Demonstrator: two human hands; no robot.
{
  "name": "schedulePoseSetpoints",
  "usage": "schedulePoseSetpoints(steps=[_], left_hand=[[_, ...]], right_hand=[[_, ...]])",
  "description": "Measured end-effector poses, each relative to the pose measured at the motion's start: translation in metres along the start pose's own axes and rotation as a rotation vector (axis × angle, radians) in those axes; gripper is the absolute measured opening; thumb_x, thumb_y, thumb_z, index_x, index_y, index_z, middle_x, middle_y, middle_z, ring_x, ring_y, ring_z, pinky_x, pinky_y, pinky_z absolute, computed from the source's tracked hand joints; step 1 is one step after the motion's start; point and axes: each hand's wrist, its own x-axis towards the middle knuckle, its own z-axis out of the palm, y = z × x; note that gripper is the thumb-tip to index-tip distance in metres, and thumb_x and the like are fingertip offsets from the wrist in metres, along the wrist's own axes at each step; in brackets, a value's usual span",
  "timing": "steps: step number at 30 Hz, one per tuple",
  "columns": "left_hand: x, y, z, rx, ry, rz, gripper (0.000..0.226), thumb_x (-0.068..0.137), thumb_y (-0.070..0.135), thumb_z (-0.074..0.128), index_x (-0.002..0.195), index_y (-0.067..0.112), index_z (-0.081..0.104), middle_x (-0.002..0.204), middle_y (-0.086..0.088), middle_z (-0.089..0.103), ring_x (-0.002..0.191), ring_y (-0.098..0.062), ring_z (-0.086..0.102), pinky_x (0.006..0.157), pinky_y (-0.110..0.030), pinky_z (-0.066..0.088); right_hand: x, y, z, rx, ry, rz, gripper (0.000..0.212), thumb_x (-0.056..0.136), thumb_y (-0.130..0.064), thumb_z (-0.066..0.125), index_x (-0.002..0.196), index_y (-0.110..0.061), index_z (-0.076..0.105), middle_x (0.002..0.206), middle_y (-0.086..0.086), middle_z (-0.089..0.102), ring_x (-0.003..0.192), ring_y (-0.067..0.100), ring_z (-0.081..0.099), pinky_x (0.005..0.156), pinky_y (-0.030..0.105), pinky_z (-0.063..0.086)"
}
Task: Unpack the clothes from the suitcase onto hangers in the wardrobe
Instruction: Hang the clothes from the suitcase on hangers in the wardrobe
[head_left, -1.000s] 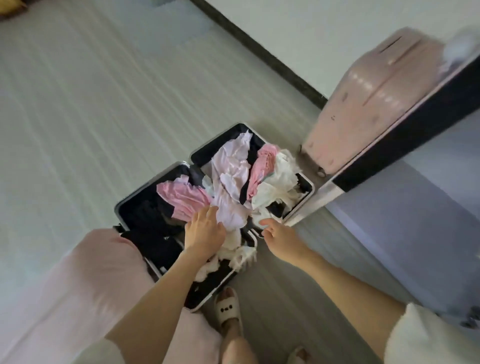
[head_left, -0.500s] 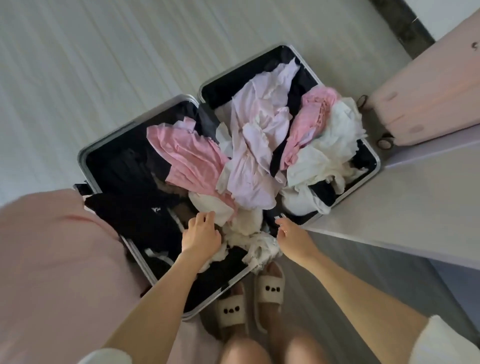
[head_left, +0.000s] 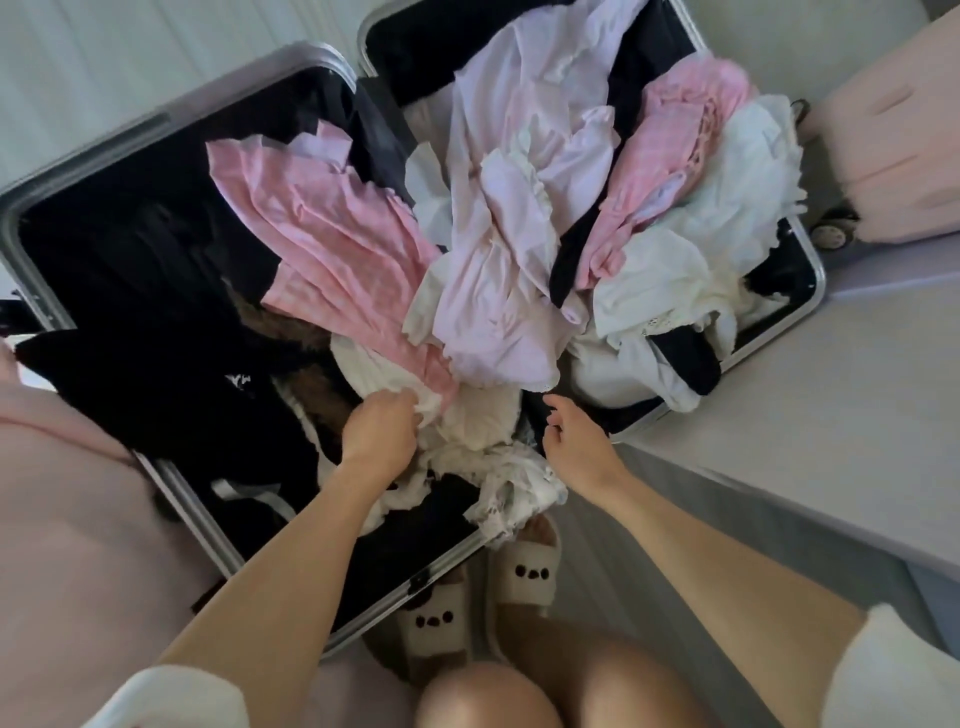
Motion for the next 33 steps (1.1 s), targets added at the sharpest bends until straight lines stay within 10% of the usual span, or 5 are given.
schedulePoseSetpoints(steps=[6, 10, 25, 29, 33], left_hand=[[-0.062, 0.047, -0.101, -0.599, 0.21, -0.112, 0.023, 0.1, 0.02, 0.033, 0.115, 0.007, 0.043, 0.085, -0.011, 0.057, 0.081, -0.034, 0.055, 0.065, -0.033, 0.036], [-0.112, 0.084, -0.185, -0.91, 0.27, -0.067, 0.009, 0.098, 0.018, 0.039, 0.096, 0.01, 0.043, 0.072, 0.004, 0.048, 0.063, -0.009, 0.046, 0.054, -0.023, 0.035], [-0.349, 0.162, -0.401, -1.323, 0.18, 0.229, 0.016, 0.085, 0.029, 0.051, 0.08, 0.015, 0.048, 0.077, -0.01, 0.046, 0.069, -0.021, 0.045, 0.063, -0.032, 0.04], [-0.394, 0.177, -0.39, -1.171, -0.074, 0.269, 0.051, 0.075, 0.05, 0.064, 0.104, 0.008, 0.058, 0.098, -0.011, 0.063, 0.082, -0.025, 0.062, 0.066, -0.033, 0.053], [-0.431, 0.206, -0.36, -0.73, -0.221, 0.326, 0.08, 0.07, 0.042, 0.076, 0.134, 0.007, 0.042, 0.125, -0.007, 0.053, 0.117, -0.025, 0.051, 0.104, -0.041, 0.04]], right_hand=[[-0.066, -0.051, -0.026, 0.026, -0.054, -0.008, 0.042, 0.099, -0.014, 0.032, 0.141, -0.01, 0.03, 0.13, 0.013, 0.051, 0.115, 0.027, 0.053, 0.086, 0.036, 0.047], [-0.128, -0.097, -0.057, 0.071, -0.047, -0.083, 0.043, 0.097, -0.013, 0.035, 0.141, -0.015, 0.031, 0.14, 0.008, 0.042, 0.114, 0.019, 0.051, 0.083, 0.025, 0.045], [-0.402, -0.179, -0.154, 0.149, -0.053, -0.272, 0.03, 0.084, -0.018, 0.048, 0.107, -0.036, 0.055, 0.101, -0.017, 0.055, 0.102, 0.013, 0.054, 0.083, 0.023, 0.041], [-0.453, -0.149, -0.16, 0.128, -0.036, -0.221, 0.041, 0.086, -0.021, 0.058, 0.126, -0.023, 0.051, 0.111, -0.008, 0.059, 0.099, 0.011, 0.057, 0.076, 0.018, 0.044], [-0.491, -0.096, -0.172, 0.191, 0.073, -0.134, 0.055, 0.078, -0.038, 0.067, 0.128, -0.018, 0.051, 0.118, -0.005, 0.061, 0.107, 0.013, 0.058, 0.095, 0.03, 0.048]])
